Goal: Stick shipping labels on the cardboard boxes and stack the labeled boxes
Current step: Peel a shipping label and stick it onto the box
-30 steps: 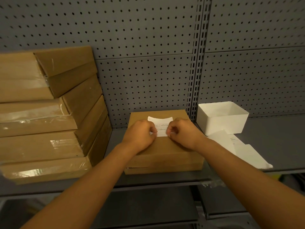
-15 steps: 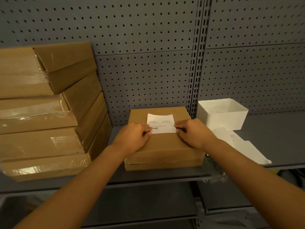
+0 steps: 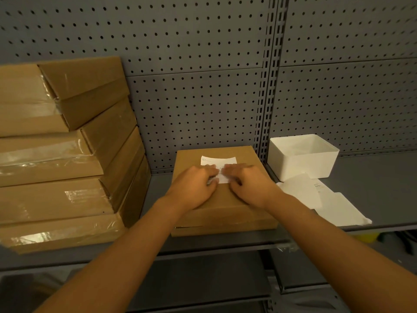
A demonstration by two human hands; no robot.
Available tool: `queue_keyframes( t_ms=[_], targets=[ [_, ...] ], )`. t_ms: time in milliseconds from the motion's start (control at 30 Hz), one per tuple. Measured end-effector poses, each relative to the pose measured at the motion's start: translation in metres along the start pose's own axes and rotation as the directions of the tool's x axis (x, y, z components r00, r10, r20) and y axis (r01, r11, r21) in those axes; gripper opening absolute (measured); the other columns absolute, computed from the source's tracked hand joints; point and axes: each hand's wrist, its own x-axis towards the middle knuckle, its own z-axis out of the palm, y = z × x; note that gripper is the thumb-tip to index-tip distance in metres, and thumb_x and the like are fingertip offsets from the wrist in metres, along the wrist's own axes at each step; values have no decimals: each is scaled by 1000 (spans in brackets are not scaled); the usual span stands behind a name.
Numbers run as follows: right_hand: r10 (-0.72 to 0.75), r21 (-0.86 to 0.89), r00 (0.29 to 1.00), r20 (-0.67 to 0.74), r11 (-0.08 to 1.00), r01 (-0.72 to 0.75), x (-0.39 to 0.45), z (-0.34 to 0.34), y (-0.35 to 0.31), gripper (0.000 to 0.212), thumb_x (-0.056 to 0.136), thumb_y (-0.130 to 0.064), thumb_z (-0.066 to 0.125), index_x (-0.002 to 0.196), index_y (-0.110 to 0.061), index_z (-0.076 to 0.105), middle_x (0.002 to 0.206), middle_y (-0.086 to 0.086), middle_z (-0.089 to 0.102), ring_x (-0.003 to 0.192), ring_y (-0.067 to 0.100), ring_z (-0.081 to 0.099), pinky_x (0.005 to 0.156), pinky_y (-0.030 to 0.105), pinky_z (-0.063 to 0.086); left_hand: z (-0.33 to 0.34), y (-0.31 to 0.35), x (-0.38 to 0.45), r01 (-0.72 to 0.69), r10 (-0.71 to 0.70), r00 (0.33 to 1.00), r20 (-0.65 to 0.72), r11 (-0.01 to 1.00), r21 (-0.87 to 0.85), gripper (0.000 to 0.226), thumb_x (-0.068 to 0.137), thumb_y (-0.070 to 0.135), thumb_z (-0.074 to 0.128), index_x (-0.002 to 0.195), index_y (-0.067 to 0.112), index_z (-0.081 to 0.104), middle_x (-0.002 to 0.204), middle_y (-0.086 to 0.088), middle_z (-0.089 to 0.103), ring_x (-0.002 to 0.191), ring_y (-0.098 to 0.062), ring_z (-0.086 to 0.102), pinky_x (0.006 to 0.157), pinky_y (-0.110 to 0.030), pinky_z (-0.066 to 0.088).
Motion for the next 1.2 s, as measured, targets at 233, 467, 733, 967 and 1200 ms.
queue_keyframes(
  t_ms=[233,467,733,967,1200],
  targets=[
    [90,-37,996,-20,995,-91,11,-5,9,38,98,-18,43,135,-11,52,138,7,53,127,22,46,106,27,32,-1,-19,2,42,-40,999,-35,996,74,38,98,29,45,132,14,56,137,-2,54,126,-16,47,104,-27,36],
    [100,-33,994,34,995,-99,32,6,11,25,96,-22,42,112,-10,58,110,9,62,104,26,55,89,34,44,5,-20,20,99,-102,995,8,981,165,36,99,27,37,126,12,56,127,-5,60,116,-23,53,100,-36,41],
    [47,-14,997,57,999,-47,43,10,2,38,95,-23,46,129,-11,54,129,9,58,119,26,51,102,36,40,6,-17,32,77,-84,995,53,989,127,39,98,27,39,133,14,52,136,-4,54,124,-21,48,106,-35,36],
    [52,-58,999,1,997,-52,49,5,11,18,89,-24,49,102,-14,58,100,6,62,99,23,54,84,36,46,4,-21,33,87,-85,996,-16,974,207,30,96,33,43,110,14,62,107,-1,65,104,-22,55,88,-35,41],
    [135,-79,990,49,988,-131,44,-1,23,36,93,-38,46,120,-16,56,112,7,61,104,24,54,90,39,47,-1,-25,30,207,-206,978,-34,931,301,49,92,54,42,128,23,57,111,-2,67,111,-23,52,92,-36,40]
  ],
)
